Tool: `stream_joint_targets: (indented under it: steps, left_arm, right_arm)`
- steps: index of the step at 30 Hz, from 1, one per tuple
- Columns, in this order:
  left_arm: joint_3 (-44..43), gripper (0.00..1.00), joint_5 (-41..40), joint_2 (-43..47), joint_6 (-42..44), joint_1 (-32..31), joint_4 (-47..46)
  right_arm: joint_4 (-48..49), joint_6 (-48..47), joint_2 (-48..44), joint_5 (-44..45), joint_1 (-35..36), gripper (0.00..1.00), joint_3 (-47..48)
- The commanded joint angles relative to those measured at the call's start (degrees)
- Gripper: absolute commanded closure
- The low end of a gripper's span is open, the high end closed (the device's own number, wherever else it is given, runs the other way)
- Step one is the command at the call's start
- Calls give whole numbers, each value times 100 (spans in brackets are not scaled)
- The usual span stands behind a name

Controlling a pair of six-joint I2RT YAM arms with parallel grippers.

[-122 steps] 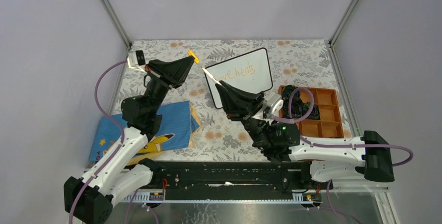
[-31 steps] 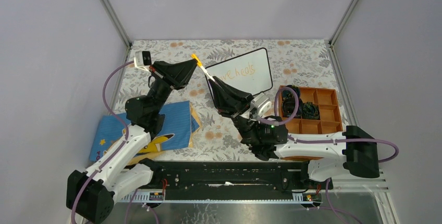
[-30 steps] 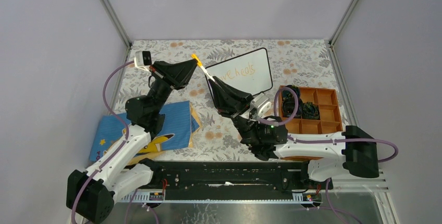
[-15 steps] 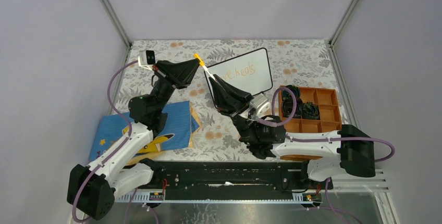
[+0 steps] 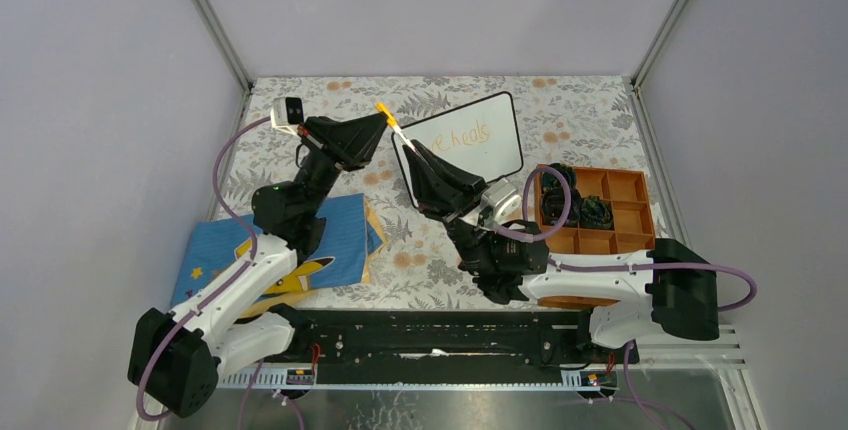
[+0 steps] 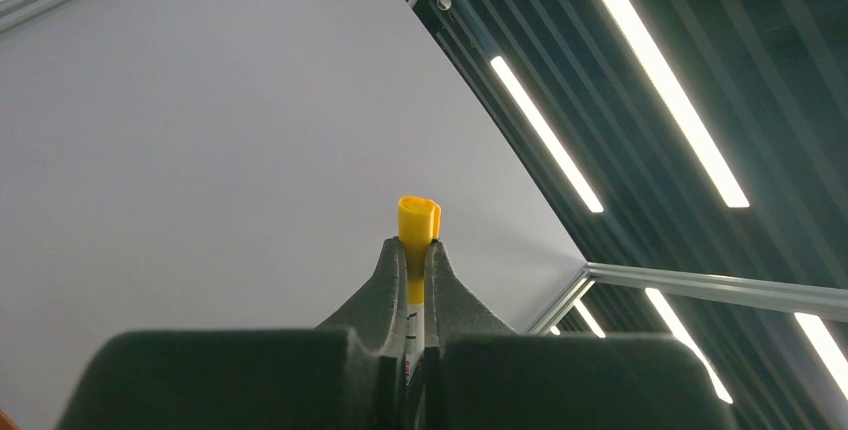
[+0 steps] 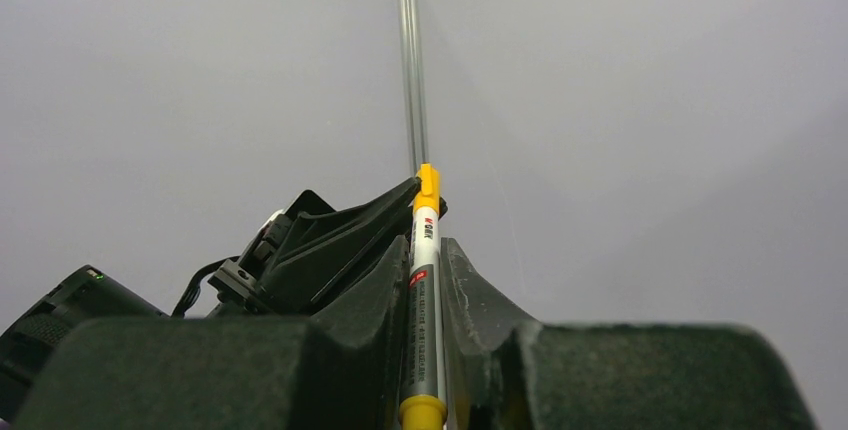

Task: Write a sentence on the whiteboard
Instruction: Close the whiteboard marker at the center of the board.

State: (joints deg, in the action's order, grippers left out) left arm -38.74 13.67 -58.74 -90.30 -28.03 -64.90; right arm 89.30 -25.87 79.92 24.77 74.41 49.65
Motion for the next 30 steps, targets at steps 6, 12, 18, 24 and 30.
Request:
stream_joint_targets:
  steps: [6, 12, 18, 24, 30]
  left_arm:
    - [-261, 100, 344, -53, 292, -235, -58]
    - [-317, 100, 391, -12, 408, -264, 45]
    - [-364, 100, 292, 84, 593, -264, 233]
    - [-424, 90, 286, 123, 691, -264, 294]
    - [-433, 86, 248, 187, 768, -264, 425]
  right_arm:
    - [427, 45, 99, -155, -118, 100, 456]
    - [410, 81, 65, -146, -120, 100, 408]
    - [331, 126, -76, -191, -121, 100, 332]
    - [297, 92, -142, -166, -120, 100, 285]
    - [292, 99, -170, -149, -120, 100, 256]
